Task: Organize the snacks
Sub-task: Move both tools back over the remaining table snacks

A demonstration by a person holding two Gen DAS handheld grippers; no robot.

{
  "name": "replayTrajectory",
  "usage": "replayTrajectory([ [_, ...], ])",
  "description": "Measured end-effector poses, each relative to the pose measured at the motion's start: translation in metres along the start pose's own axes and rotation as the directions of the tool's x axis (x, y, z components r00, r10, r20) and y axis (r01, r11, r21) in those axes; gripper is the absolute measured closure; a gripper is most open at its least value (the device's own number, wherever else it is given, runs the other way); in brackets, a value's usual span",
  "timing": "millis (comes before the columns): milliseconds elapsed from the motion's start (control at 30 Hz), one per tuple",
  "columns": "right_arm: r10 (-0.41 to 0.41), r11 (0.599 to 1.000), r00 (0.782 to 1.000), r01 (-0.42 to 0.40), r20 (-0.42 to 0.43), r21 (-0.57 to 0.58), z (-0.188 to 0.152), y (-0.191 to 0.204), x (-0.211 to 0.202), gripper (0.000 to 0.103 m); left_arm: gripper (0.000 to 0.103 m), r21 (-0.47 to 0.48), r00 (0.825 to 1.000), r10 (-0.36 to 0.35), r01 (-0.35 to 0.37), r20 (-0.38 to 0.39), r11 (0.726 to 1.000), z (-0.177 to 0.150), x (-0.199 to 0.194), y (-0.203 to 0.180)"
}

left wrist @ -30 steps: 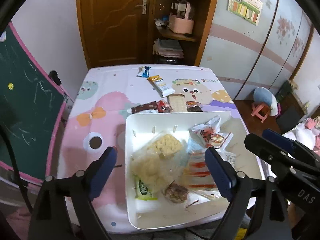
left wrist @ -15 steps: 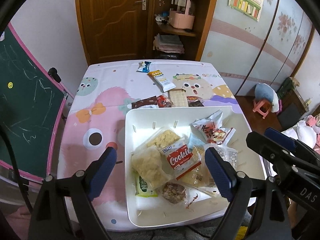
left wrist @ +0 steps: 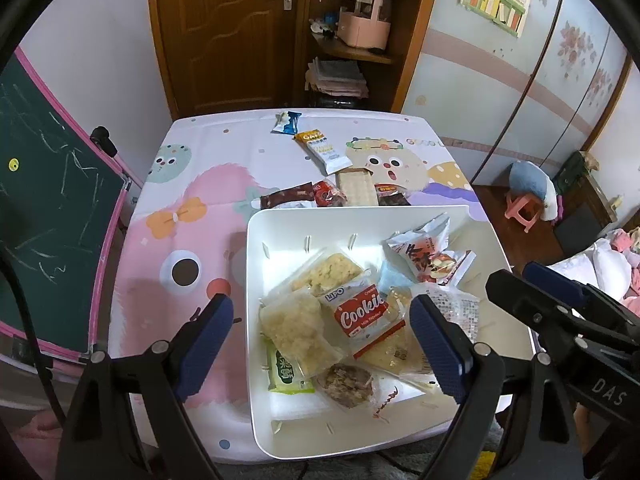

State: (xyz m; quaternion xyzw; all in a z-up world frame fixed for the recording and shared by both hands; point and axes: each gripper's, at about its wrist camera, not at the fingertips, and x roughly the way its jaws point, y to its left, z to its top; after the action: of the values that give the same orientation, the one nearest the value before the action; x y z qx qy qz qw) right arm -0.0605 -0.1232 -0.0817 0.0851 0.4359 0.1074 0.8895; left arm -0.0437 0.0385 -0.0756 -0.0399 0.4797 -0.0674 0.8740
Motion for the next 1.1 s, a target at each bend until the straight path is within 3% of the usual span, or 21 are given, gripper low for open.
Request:
replayTrajectory([
  [200,-0.018,0.999,1.000,0.017,-0.022,-0.027,0.007,0.000,0.015,0.038,0.014,0.018,1.000,0.009,-0.009,0.008,1.000,0.013,0.008,0.005],
  [367,-0.032,0.997,0.999,0.030,-0.035,-0.069,0.028,0.003,0.028,0.038,0.014,0.057,0.997,0.050,-0.053,0.056,0.997,0.044,0.010,0.010],
  [533,-0.041,0.991,0.999,0.038,-0.020,-0.129,0.080,0.007,0.029,0.038,0.014,0.118,0.984,0.086,-0.105,0.156,0.987,0.103,-0.008,0.010],
  [767,-0.103,0.970,0.988,0.125,0.115,-0.207,0.188,0.016,0.000,0.038,0.014,0.159,0.949,0.137,-0.187,0.284,0.969,0.209,-0.035,0.013],
  [967,-0.110,0.975,0.986,0.132,0.126,-0.180,0.271,0.014,0.010,0.038,0.014,0.128,0.938,0.209,-0.252,0.275,0.959,0.305,-0.017,0.027],
  [1100,-0.100,0.974,0.990,0.118,0.102,-0.194,0.300,0.013,0.047,0.038,0.014,0.092,0.943,0.232,-0.260,0.239,0.961,0.354,0.022,0.043],
])
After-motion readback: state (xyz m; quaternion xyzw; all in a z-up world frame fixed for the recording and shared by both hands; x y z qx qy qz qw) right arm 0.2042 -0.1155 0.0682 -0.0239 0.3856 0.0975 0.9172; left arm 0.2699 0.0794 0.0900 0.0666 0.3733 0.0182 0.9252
